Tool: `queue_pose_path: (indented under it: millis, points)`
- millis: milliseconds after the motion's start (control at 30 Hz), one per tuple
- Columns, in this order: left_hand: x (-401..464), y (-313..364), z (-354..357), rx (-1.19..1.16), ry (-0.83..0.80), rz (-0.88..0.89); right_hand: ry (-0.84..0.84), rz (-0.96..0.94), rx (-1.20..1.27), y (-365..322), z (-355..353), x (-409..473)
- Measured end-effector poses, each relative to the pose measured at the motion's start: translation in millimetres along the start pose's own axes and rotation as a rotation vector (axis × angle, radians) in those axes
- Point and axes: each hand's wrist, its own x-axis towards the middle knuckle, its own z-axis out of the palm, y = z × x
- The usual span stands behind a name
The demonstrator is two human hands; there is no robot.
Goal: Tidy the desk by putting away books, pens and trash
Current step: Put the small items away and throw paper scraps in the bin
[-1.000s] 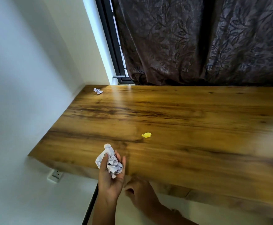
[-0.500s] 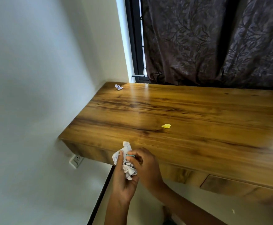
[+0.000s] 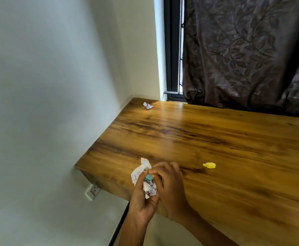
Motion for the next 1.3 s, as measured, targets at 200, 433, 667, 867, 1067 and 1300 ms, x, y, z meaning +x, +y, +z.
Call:
queue_pose_path:
  millis: [200,433,667,867,1067,1300]
  points:
    - [55,12,27,0.096,0.07,-0.008,-0.162,0.197,-0.039,48,-16,50]
    - [107,-2,50,0.099,0.059,-0.133,-0.484,0.548,-0.516,146,-52,56]
    - [134,-13,62,0.168,0.075,-0.175,-0.298,0.51,-0.489,169,-42,40]
    - [143,-18,65,0.236,0.11,-0.159,-0.084,0.58,-0.137,153,-53,58]
    - [139,-29,69,0.274,0.079,-0.159,-0.011,0.36,0.078,112,-50,91]
    - [144,-16,66,0.412,0.006,-0.211,-0.075,0.31,-0.042,99,-24,106]
